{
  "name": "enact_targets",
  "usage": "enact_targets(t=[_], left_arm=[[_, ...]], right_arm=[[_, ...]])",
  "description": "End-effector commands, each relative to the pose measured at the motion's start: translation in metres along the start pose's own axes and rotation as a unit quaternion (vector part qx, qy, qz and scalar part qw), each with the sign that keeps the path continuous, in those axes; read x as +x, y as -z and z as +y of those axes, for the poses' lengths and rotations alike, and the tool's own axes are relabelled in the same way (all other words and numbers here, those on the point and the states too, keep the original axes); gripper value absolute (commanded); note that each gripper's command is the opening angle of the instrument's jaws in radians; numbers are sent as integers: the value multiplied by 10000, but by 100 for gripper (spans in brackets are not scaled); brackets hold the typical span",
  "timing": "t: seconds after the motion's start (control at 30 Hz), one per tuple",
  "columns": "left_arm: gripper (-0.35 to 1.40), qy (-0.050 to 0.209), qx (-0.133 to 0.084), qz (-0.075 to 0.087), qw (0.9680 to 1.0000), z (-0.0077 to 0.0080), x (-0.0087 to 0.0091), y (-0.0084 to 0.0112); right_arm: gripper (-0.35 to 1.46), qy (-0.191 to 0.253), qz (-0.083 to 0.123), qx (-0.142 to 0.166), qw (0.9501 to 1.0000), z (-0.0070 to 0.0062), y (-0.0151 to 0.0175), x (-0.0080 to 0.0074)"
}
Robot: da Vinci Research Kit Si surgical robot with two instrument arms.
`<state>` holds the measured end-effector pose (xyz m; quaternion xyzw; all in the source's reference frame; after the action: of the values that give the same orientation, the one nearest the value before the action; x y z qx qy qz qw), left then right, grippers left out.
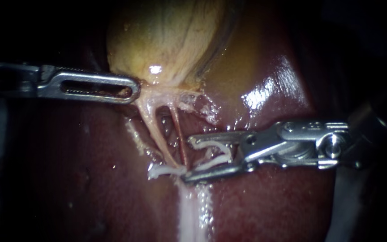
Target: Clipping second clip left tube
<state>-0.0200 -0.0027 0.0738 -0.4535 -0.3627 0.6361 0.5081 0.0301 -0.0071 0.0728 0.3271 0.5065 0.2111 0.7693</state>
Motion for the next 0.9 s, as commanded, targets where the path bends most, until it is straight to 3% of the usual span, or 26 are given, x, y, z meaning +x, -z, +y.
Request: enact_targets(t=[0.03, 0.23, 0.5, 0.9], left_arm=[[-35, 0, 1, 2, 10000, 0, 0, 0], [-35, 0, 1, 2, 10000, 0, 0, 0], [-35, 0, 2, 2, 10000, -1, 0, -1], [-35, 0, 3, 3, 10000, 0, 0, -1]], right_arm=[[49, 1, -1, 6, 10000, 0, 0, 0], [49, 4, -2, 16, 10000, -4, 0, 1], [49, 26, -26, 129, 9999, -21, -11, 5], [49, 27, -20, 93, 10000, -18, -26, 7]])
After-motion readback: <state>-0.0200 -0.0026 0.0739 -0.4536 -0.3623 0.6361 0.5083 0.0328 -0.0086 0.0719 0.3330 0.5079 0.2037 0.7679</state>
